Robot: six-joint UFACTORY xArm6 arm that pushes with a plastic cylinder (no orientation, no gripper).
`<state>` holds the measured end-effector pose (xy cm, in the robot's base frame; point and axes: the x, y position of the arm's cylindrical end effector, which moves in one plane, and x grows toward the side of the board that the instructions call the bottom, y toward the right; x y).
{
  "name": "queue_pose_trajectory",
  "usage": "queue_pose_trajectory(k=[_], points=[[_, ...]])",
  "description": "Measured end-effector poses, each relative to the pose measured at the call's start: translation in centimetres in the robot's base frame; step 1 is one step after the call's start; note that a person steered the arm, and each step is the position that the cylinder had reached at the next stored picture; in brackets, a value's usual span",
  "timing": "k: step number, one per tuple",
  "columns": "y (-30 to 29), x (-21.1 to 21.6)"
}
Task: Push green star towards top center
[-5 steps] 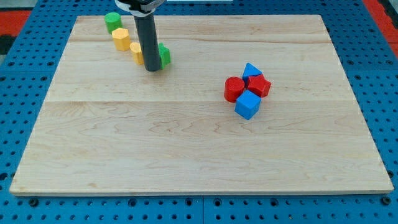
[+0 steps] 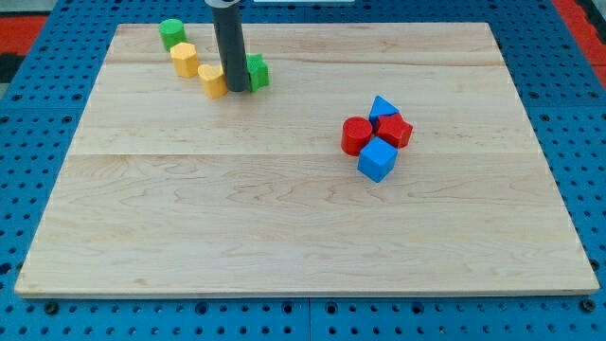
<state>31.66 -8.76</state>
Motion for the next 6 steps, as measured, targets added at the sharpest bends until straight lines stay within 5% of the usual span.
queue_pose_trajectory(k=[6], points=[[4.8, -7.0]])
